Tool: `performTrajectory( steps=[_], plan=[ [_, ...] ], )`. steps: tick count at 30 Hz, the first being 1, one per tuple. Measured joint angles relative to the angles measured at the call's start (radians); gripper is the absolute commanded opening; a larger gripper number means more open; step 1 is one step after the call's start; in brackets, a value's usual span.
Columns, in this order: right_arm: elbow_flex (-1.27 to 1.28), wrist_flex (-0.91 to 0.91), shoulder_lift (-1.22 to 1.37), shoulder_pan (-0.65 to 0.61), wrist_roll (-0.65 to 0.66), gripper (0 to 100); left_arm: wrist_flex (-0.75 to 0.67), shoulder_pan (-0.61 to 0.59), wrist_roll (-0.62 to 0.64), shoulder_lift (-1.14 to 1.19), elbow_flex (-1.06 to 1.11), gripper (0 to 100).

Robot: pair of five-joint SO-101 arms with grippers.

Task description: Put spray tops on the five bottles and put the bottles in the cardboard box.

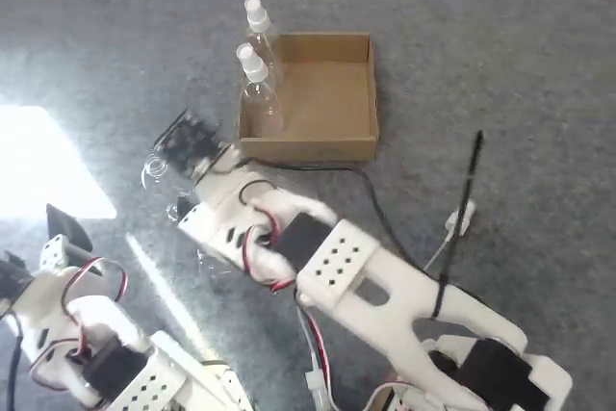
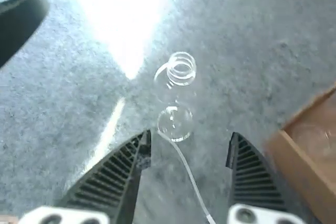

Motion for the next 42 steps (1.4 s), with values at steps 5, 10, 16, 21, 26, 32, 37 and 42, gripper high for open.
performTrajectory(
  steps=[5, 10, 16, 21, 26, 32, 37, 42],
  plan=[
    [0.006, -0.135, 0.11, -0.037, 0.058, 21.1, 0.0, 0.0, 0.002, 0.0, 0.0, 27],
    [0.006, -0.247, 0.239, -0.038, 0.068, 32.2, 0.0, 0.0, 0.002, 0.0, 0.0, 27],
    [-0.054, -0.261, 0.379, -0.038, 0.071, 33.5, 0.0, 0.0, 0.002, 0.0, 0.0, 27],
    [-0.124, -0.295, 0.47, -0.038, 0.106, 33.5, 0.0, 0.0, 0.002, 0.0, 0.0, 27],
    [-0.143, -0.376, 0.525, -0.029, 0.123, 33.5, 0.0, 0.0, 0.002, 0.0, 0.0, 27],
    [-0.143, -0.405, 0.532, -0.017, 0.124, 33.5, 0.0, 0.0, 0.002, 0.0, 0.0, 27],
    [-0.143, -0.396, 0.531, -0.017, 0.126, 33.5, 0.0, 0.0, 0.002, 0.0, 0.0, 27],
    [-0.143, -0.321, 0.48, -0.012, 0.126, 33.5, 0.0, 0.0, 0.002, 0.0, 0.0, 27]
  ],
)
